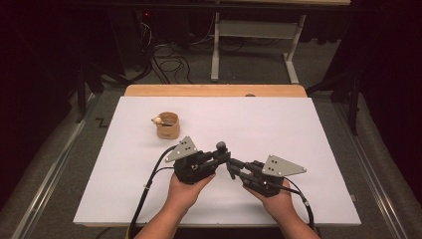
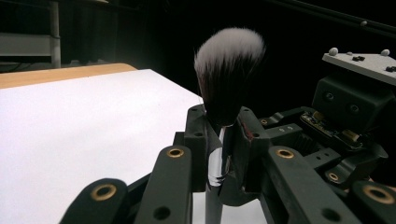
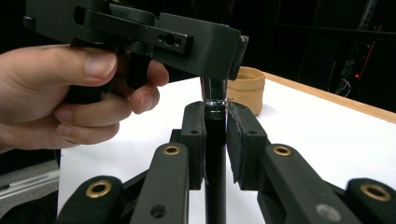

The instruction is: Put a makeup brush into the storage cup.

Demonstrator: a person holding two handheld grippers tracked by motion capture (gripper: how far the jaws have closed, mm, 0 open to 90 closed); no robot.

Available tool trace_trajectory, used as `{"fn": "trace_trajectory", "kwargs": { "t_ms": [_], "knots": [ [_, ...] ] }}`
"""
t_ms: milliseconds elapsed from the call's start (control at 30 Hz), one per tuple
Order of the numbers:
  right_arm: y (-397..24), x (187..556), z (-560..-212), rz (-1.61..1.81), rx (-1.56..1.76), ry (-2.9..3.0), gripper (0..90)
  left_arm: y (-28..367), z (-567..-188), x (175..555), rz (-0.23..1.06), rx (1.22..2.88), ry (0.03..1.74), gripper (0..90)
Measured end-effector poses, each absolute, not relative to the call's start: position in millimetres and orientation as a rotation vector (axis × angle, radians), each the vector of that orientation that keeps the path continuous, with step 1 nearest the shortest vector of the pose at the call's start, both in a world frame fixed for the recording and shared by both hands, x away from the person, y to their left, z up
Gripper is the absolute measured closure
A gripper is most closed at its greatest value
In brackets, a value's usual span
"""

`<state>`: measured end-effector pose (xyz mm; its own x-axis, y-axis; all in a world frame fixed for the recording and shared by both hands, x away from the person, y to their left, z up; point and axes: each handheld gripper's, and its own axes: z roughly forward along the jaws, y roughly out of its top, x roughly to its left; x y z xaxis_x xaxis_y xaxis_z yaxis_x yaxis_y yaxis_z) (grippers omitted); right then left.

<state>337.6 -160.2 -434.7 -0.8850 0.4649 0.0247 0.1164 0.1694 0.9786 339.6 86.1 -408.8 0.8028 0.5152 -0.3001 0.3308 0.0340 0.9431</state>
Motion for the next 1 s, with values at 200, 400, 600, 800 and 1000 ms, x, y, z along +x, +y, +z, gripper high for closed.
{"fn": "trace_trajectory", "kwargs": {
  "t_ms": [200,400,600,800,1000],
  "knots": [
    [-159.5,338.1,-435.6,1.766,0.568,2.181,72.4,87.6,-408.0,338.4,0.187,1.573,0.693,77.9],
    [-159.0,339.1,-436.2,1.765,0.571,2.187,69.2,87.6,-408.3,338.2,0.197,1.578,0.690,77.9],
    [-158.5,338.8,-436.5,1.768,0.567,2.196,66.4,87.2,-408.6,338.0,0.204,1.585,0.691,77.9],
    [-157.9,340.0,-437.9,1.754,0.574,2.220,59.9,87.9,-408.6,337.4,0.219,1.593,0.688,77.9],
    [-157.9,340.1,-438.2,1.753,0.590,2.228,54.6,90.7,-409.2,337.7,0.239,1.600,0.693,77.9]
  ]
}}
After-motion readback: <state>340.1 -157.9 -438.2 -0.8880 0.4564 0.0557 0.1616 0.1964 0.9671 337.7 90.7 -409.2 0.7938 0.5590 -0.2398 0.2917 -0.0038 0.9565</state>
